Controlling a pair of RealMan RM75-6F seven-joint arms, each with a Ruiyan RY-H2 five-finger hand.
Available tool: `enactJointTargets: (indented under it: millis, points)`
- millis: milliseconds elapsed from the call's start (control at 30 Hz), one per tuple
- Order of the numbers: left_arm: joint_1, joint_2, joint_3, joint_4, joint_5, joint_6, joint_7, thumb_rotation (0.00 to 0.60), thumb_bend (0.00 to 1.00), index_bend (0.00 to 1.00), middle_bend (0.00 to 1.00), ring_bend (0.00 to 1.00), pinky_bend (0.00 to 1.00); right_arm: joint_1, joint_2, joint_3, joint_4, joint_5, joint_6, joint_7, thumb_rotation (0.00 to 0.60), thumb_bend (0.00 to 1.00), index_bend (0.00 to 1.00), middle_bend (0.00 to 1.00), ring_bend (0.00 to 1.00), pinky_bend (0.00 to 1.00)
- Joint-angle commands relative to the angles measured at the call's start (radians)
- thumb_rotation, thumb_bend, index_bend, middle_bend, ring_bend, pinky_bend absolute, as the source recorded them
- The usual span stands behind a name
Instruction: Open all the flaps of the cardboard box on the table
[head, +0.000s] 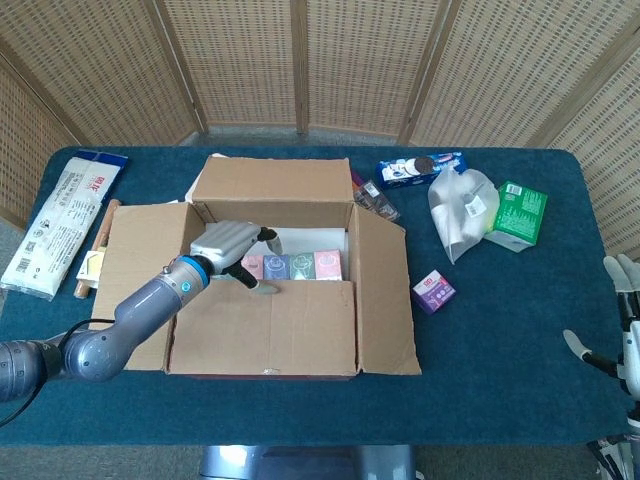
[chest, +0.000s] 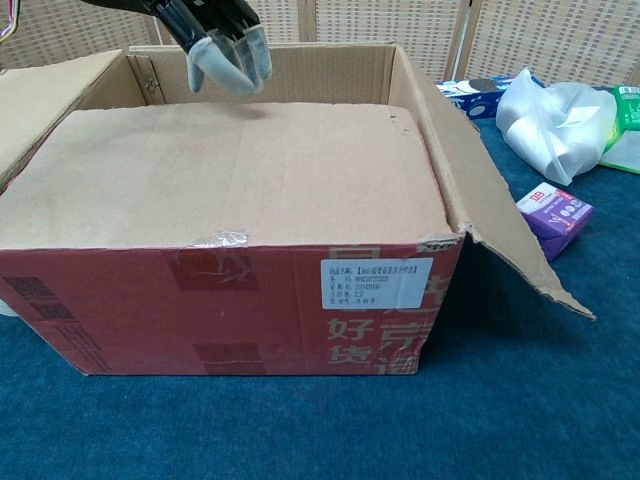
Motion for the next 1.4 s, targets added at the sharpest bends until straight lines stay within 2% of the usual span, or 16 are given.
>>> enactJointTargets:
  millis: [33, 133, 267, 533, 833, 967, 1133, 1400]
  points:
    - [-0.025, 0.016, 0.012, -0.014, -0.025, -0.001, -0.033, 0.411, 0.0, 0.43, 0.33, 0.22, 0.41, -0.001, -0.001, -0.002, 0.0, -0.004, 0.002, -0.001, 0.6, 0.17, 0.0, 0.0, 0.0, 0.02]
    - [-0.041, 0.008, 0.029, -0.021, -0.039, 0.038, -0.041, 0.352, 0.0, 0.51, 0.33, 0.21, 0.4, -0.001, -0.002, -0.004, 0.0, -0.008, 0.003, -0.004, 0.6, 0.17, 0.0, 0.0, 0.0, 0.02]
    - [-0.058, -0.002, 0.049, -0.025, -0.057, 0.058, -0.046, 0.325, 0.0, 0.56, 0.33, 0.19, 0.39, -0.001, -0.002, -0.006, 0.001, -0.011, 0.004, -0.003, 0.6, 0.17, 0.0, 0.0, 0.0, 0.02]
    - [-0.111, -0.041, 0.102, -0.011, -0.12, 0.099, -0.03, 0.323, 0.0, 0.55, 0.35, 0.21, 0.44, -0.003, 0.0, -0.008, 0.002, -0.013, 0.006, 0.0, 0.6, 0.17, 0.0, 0.0, 0.0, 0.02]
    - [-0.143, -0.066, 0.13, -0.013, -0.162, 0.111, -0.021, 0.322, 0.0, 0.54, 0.34, 0.23, 0.47, -0.004, 0.001, -0.01, 0.002, -0.016, 0.008, 0.002, 0.6, 0.18, 0.0, 0.0, 0.0, 0.02]
    - [-0.159, -0.076, 0.146, -0.014, -0.176, 0.123, -0.006, 0.318, 0.0, 0.52, 0.34, 0.25, 0.53, -0.004, 0.0, -0.012, 0.001, -0.02, 0.009, -0.001, 0.6, 0.18, 0.0, 0.0, 0.0, 0.02]
    - [-0.179, -0.073, 0.157, -0.024, -0.205, 0.107, -0.002, 0.318, 0.0, 0.52, 0.36, 0.3, 0.61, -0.006, 0.001, -0.011, -0.001, -0.02, 0.014, -0.001, 0.6, 0.18, 0.0, 0.0, 0.0, 0.02]
    - [-0.21, -0.033, 0.168, -0.054, -0.233, 0.049, -0.01, 0.319, 0.0, 0.53, 0.39, 0.33, 0.64, -0.007, 0.002, -0.012, -0.002, -0.023, 0.017, 0.001, 0.6, 0.18, 0.0, 0.0, 0.0, 0.02]
